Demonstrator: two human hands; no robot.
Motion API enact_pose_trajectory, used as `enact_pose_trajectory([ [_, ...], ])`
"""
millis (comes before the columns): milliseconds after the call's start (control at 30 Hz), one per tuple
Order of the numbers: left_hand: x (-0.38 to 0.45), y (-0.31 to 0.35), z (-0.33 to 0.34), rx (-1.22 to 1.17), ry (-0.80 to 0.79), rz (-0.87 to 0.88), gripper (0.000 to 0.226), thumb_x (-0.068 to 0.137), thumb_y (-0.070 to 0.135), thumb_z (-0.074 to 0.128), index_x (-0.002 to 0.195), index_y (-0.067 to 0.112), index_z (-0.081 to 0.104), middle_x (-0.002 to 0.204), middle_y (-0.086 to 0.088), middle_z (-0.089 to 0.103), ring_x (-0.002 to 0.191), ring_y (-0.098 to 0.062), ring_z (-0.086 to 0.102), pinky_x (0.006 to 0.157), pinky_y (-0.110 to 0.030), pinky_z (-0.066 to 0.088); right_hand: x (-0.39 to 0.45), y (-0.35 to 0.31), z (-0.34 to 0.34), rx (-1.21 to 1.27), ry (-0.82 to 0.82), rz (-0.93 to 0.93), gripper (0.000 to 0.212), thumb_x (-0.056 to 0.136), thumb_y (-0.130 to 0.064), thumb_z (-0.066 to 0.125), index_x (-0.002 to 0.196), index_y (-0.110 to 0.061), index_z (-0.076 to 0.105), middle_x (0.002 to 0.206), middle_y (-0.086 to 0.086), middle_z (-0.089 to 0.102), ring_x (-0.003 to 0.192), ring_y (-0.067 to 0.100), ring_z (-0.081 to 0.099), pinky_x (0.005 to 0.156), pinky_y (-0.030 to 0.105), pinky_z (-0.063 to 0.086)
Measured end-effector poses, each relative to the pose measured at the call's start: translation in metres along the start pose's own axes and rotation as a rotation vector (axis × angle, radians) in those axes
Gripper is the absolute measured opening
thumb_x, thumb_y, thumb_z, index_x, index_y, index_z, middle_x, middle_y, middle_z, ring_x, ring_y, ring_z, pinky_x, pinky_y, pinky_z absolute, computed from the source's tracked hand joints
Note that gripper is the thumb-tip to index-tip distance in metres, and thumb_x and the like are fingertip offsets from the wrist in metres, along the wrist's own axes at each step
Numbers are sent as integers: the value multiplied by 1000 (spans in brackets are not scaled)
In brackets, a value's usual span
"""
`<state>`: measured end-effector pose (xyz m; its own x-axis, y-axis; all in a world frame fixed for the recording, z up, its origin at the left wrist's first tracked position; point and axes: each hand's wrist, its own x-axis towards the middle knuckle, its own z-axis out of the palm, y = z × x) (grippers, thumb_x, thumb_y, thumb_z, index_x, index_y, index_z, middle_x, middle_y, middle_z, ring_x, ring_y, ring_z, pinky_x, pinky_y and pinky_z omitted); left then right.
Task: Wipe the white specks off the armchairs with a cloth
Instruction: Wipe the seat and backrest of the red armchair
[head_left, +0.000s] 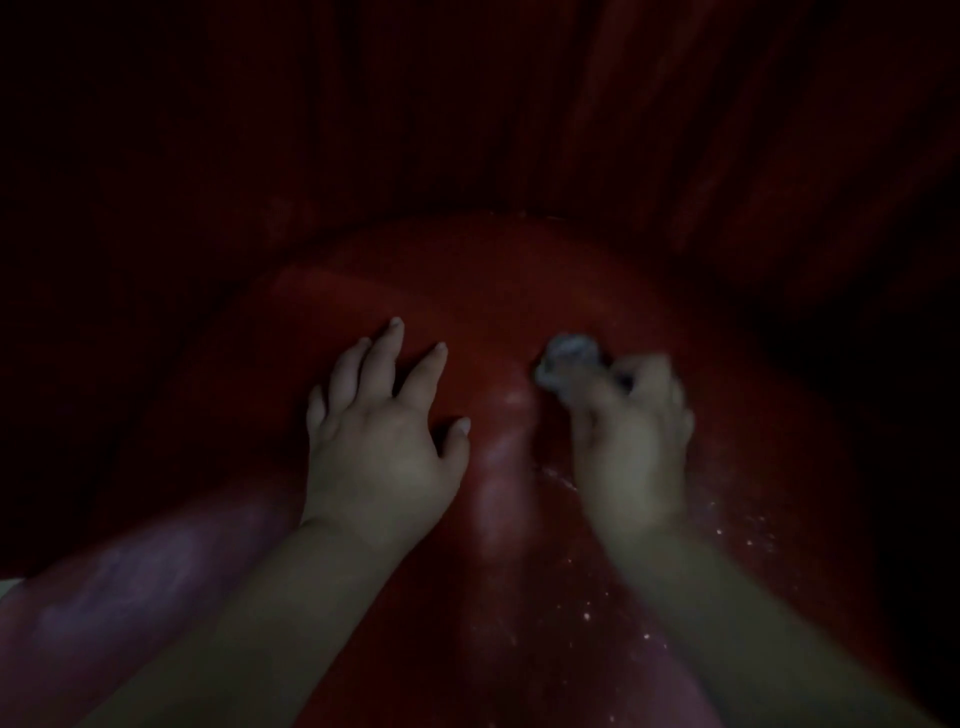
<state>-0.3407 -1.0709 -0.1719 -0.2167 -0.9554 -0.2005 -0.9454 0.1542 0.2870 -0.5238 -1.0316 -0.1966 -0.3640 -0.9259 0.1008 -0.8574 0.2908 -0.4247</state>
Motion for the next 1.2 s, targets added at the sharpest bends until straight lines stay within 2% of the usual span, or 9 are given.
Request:
enact_pose_trajectory([
  [133,6,10,-2,21,-43,34,68,82,57,52,145,39,35,159,2,16,143,-22,12,113,-52,20,1,-13,-1,-50,-82,-240,40,82,-14,67,116,-35,65,99,8,53,87,28,50,72,36,39],
  [233,10,11,-2,29,-43,30,67,81,57,55,143,39,39,157,2,21,140,-23,17,112,-52,23,71,4,-1,-58,-10,-68,25,90,-31,57,113,-29,67,103,6,52,98,29,48,77,31,29],
  [333,12,11,-2,47,-50,30,67,81,56,55,143,37,40,156,0,25,139,-25,21,110,-52,25,83,36,-2,-55,52,174,37,89,-45,44,116,-27,61,112,-4,47,106,13,40,86,21,26],
  [500,16,21,1,53,-57,25,69,80,56,56,144,37,38,156,-1,24,139,-25,20,111,-54,25,9,3,-10,15,-12,-25,30,88,-26,56,115,-36,66,100,7,51,92,27,49,79,43,40],
  [600,19,27,4,48,-64,16,71,80,57,56,145,39,34,158,1,19,141,-25,17,111,-54,21,54,19,-13,-63,-8,-41,32,89,-25,58,119,-36,65,106,11,53,96,33,51,79,41,39],
  [733,20,29,8,39,-70,7,70,83,59,53,146,42,29,160,1,14,144,-26,12,112,-55,19,83,58,-23,-19,101,245,31,91,-37,51,120,-39,63,110,2,47,107,27,47,92,36,35],
  [967,18,25,3,26,-68,33,70,82,57,55,146,40,32,159,1,16,143,-24,14,112,-55,21,11,24,-20,71,-63,-53,31,87,-35,46,113,-42,63,96,-3,47,89,22,49,75,35,39],
  [1100,13,11,-4,43,-97,41,73,79,56,60,145,40,34,159,2,18,142,-23,13,111,-54,23,53,54,-29,-12,30,77,29,89,-29,59,116,-38,66,100,5,50,95,28,51,85,44,44],
  [1200,4,4,-9,56,-115,45,75,79,54,62,146,38,34,159,2,18,141,-23,14,110,-53,24,14,46,-20,-34,53,109,30,86,-46,50,107,-33,67,92,-9,46,89,20,50,79,30,43],
])
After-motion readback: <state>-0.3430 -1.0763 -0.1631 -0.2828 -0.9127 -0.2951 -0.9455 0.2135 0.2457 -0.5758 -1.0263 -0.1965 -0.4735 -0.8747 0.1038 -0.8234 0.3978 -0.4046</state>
